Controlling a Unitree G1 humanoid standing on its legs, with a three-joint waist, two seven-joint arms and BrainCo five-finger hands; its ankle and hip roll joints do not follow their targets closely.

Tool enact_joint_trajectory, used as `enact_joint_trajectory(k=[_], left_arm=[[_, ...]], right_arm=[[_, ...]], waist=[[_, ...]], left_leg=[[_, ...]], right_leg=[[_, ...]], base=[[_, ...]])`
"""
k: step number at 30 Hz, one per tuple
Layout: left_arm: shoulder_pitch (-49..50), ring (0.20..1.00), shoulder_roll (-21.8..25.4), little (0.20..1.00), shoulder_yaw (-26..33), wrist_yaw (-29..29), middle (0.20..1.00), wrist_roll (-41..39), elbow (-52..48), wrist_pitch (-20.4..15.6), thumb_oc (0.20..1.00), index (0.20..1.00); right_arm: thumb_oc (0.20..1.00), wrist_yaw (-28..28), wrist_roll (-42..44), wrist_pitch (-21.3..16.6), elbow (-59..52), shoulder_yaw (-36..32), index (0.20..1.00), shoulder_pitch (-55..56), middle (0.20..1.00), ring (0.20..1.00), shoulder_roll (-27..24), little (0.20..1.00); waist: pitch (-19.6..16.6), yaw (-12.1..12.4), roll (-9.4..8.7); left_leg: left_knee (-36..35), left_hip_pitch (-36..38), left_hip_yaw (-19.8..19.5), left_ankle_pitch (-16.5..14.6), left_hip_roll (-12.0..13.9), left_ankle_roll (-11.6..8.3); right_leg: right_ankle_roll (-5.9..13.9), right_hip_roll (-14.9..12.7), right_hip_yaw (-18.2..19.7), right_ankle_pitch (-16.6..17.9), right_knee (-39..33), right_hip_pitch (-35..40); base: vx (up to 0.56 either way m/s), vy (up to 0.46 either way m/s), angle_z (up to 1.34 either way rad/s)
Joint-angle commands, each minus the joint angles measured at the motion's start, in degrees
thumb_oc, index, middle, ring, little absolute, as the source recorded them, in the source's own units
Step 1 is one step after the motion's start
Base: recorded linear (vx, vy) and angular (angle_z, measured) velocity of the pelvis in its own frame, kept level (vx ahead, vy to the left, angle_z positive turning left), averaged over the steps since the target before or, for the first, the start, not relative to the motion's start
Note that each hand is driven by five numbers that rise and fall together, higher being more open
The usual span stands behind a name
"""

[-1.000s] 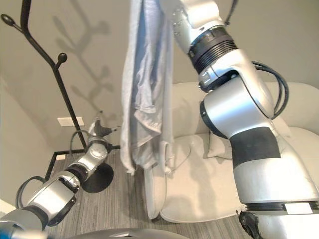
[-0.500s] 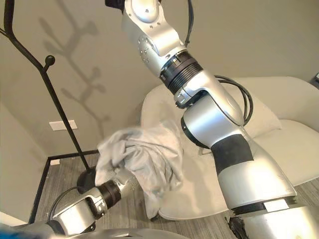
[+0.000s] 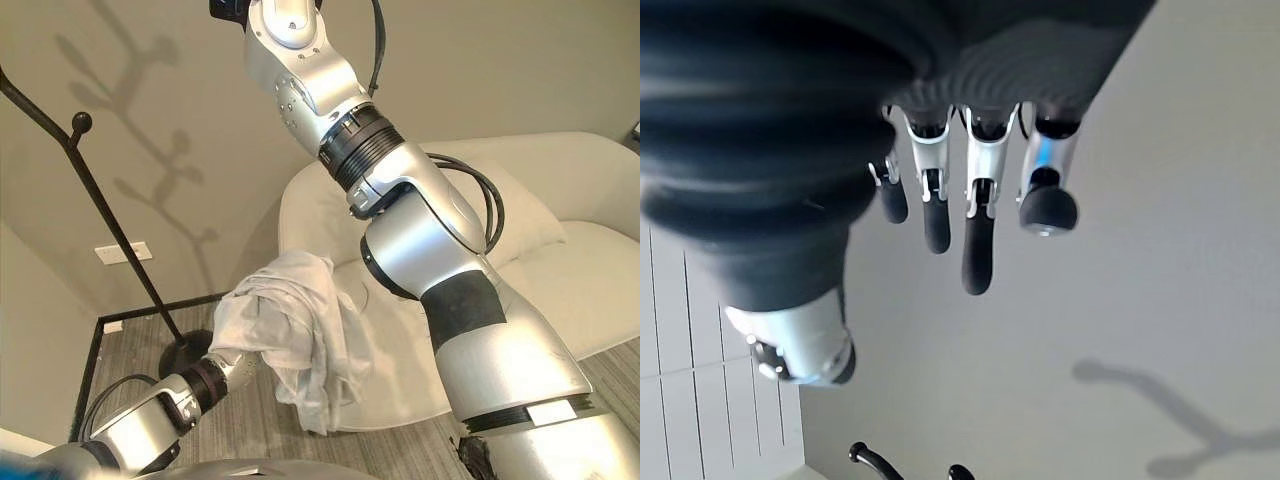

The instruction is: Hang the clothes on the sofa on the clothes rack.

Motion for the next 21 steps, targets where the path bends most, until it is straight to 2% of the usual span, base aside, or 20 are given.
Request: enact_joint_trajectory(k=[1,3,4,5,6,7,8,9,11,12,15,16,21], left_arm=[[-3.81,0.200,-2.33,0.200,5.80,0.96,0.200,-1.25,-2.12,-4.91,0.200,0.200],[-2.93,0.200,-1.19,0.200,7.16,1.65,0.200,-1.27,-6.29,-5.07,0.200,0.200],[-1.93,0.200,-0.70,0.200,9.11,3.07,0.200,-1.02,-9.84,-5.30,0.200,0.200],[-1.82,0.200,-0.66,0.200,9.02,3.11,0.200,-1.00,-9.92,-5.27,0.200,0.200],[-1.16,0.200,-0.32,0.200,10.25,3.96,0.200,0.16,-11.98,-5.38,0.200,0.200],[0.46,0.200,0.29,0.200,12.37,4.65,0.200,2.33,-15.49,-5.64,0.200,0.200],[1.07,0.200,0.38,0.200,13.34,5.03,0.200,2.94,-16.41,-5.96,0.200,0.200],[1.11,0.200,0.38,0.200,13.26,5.05,0.200,2.96,-16.43,-5.95,0.200,0.200],[2.43,0.200,1.25,0.200,14.92,5.52,0.200,5.12,-18.11,-5.48,0.200,0.200],[3.66,0.200,1.73,0.200,16.02,5.54,0.200,6.00,-20.30,-4.86,0.200,0.200],[3.71,0.200,1.96,0.200,16.33,6.04,0.200,7.46,-21.68,-4.56,0.200,0.200],[3.80,0.200,2.20,0.200,16.85,6.93,0.200,9.88,-22.94,-4.06,0.200,0.200],[3.07,0.200,2.38,0.200,17.46,8.47,0.200,11.63,-23.26,-3.99,0.200,0.200]], right_arm=[[1.000,-0.24,-8.99,-0.92,-6.11,2.71,1.000,-3.29,1.000,1.000,-6.93,1.000],[1.000,-0.59,-11.96,-0.97,-15.69,2.50,1.000,1.30,1.000,1.000,-9.96,1.000],[1.000,-2.90,-20.44,1.21,-25.46,-0.45,1.000,7.56,1.000,1.000,-14.19,1.000],[1.000,-3.03,-20.60,1.39,-25.78,-0.57,1.000,7.84,1.000,1.000,-14.24,1.000],[1.000,-4.04,-28.05,3.72,-30.09,-3.23,1.000,11.81,1.000,1.000,-16.88,1.000],[1.000,-4.48,-40.00,6.89,-35.17,-8.02,1.000,18.57,1.000,1.000,-23.10,1.000],[1.000,-4.01,-44.86,8.14,-39.31,-10.25,1.000,23.97,1.000,1.000,-28.16,1.000],[1.000,-3.99,-44.89,8.21,-39.45,-10.36,1.000,24.13,1.000,1.000,-28.20,1.000],[1.000,-2.45,-49.01,9.36,-43.16,-11.66,1.000,30.41,1.000,1.000,-32.10,1.000],[1.000,-0.86,-52.93,10.00,-47.17,-14.32,1.000,38.86,1.000,1.000,-33.58,1.000],[1.000,-0.61,-57.12,11.28,-49.24,-17.48,1.000,46.51,1.000,1.000,-32.98,1.000],[1.000,-0.49,-61.68,12.52,-50.70,-20.29,1.000,54.14,1.000,1.000,-31.90,1.000],[1.000,-0.05,-60.99,12.58,-49.45,-21.50,1.000,61.73,1.000,1.000,-28.66,1.000]], waist=[[-0.49,1.60,-1.88],[-0.26,1.14,-1.28],[0.18,0.85,-0.46],[0.12,0.89,-0.53],[0.48,0.95,-0.11],[1.05,1.35,0.61],[1.31,1.53,0.76],[1.28,1.57,0.72],[1.72,1.50,1.04],[1.99,1.43,1.50],[2.18,1.30,1.88],[2.26,1.28,2.22],[2.25,1.31,2.42]], left_leg=[[0.20,-3.75,-4.27,1.01,2.21,-2.24],[0.20,-3.71,-3.98,0.95,2.27,-2.09],[0.20,-3.71,-3.86,0.89,2.31,-1.92],[0.20,-3.68,-3.85,0.88,2.31,-1.92],[0.20,-3.69,-3.90,0.83,2.23,-1.81],[0.20,-4.21,-4.09,1.22,2.15,-1.59],[0.20,-4.54,-4.07,1.33,2.04,-1.49],[0.20,-4.53,-4.08,1.33,2.03,-1.49],[0.20,-4.73,-3.90,1.43,1.94,-1.48],[0.20,-4.79,-3.68,1.40,1.93,-1.39],[0.20,-4.77,-3.52,1.28,1.91,-1.26],[0.20,-4.77,-3.46,1.13,1.84,-1.15],[0.20,-4.64,-3.25,0.97,1.81,-0.99]], right_leg=[[-3.19,0.41,-0.96,0.77,0.37,2.34],[-3.17,0.38,-0.82,0.78,0.59,2.11],[-3.14,0.32,-0.74,0.71,0.72,1.98],[-3.14,0.31,-0.73,0.70,0.72,2.01],[-3.11,0.24,-0.86,0.65,0.67,2.11],[-2.99,0.24,-1.19,0.86,0.58,1.99],[-2.84,0.15,-1.66,0.83,0.17,2.19],[-2.84,0.15,-1.67,0.83,0.14,2.22],[-2.68,0.00,-1.87,0.96,-0.13,2.32],[-2.50,-0.16,-1.93,1.08,-0.29,2.33],[-2.34,-0.34,-2.04,1.12,-0.35,2.42],[-2.21,-0.52,-2.34,1.09,-0.46,2.51],[-2.06,-0.71,-2.50,1.05,-0.50,2.54]], base=[[0.00,0.000,0.00],[0.00,0.000,0.00],[0.00,0.000,0.00],[0.00,0.000,0.00],[0.00,0.000,0.00],[-0.03,-0.008,0.09],[-0.03,-0.010,0.15],[-0.01,-0.014,0.11],[-0.01,0.000,-0.01],[-0.01,0.006,-0.07],[0.00,0.007,-0.09],[0.00,0.002,-0.08],[-0.01,-0.003,0.04]])
